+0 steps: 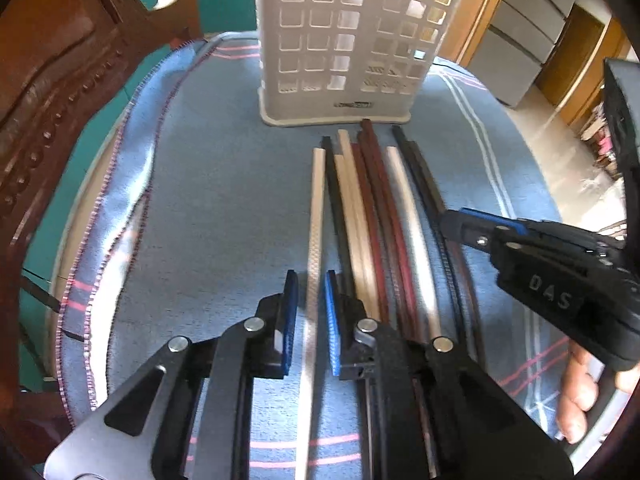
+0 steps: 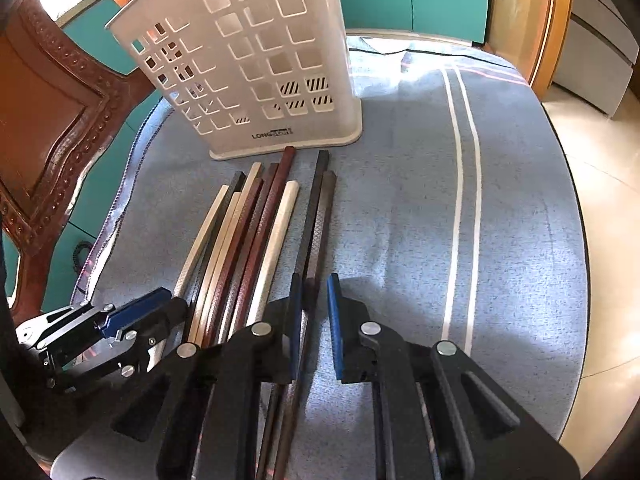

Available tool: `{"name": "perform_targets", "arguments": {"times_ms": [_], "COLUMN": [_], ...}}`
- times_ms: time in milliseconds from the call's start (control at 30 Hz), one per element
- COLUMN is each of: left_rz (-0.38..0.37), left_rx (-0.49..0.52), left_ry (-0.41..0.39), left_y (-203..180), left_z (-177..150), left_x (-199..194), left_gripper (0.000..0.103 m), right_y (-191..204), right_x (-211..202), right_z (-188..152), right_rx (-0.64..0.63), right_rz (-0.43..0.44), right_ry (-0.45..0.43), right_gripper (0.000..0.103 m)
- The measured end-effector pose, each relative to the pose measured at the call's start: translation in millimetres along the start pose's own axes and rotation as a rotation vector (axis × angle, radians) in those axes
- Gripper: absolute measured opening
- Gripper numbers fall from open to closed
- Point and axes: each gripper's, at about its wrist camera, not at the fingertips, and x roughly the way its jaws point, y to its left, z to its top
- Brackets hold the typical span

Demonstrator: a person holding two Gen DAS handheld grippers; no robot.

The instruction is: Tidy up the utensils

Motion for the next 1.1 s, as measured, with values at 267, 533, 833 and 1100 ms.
{"name": "perform_targets", "arguments": {"times_ms": [267,533,833,1100], "left_rz": [0.065,0.061,0.087,0.066], "left_rx": [-0.006,-0.012,-0.056,-0.090], "left_ry": [-0.014,-0.013,-0.014,-0.044], "left_y": [-14.6,5.0,23.8,27.7], "left_z": [-8.1,-5.1,0.5,5.8], "left_x": [-7.7,-4.6,-4.3,-9.1], "left_gripper": [0.024,0.024,0.025,0.030], "right_y": [12.3,24.7,-13.0,-32.3], "right_x": [5.1,11.7,2.1,-9.3], "right_z": [-5.5,-7.1,2.4,15.3], "right_rx": [-0.070,-0.104,-0.005,0.020], "right_rz": [-0.086,-0.140,-0.108,-0.039], "right_ry": [0.007,-0.022,0.033,-0.007], "right_gripper": [0.013,0.014,0.006,0.006]}}
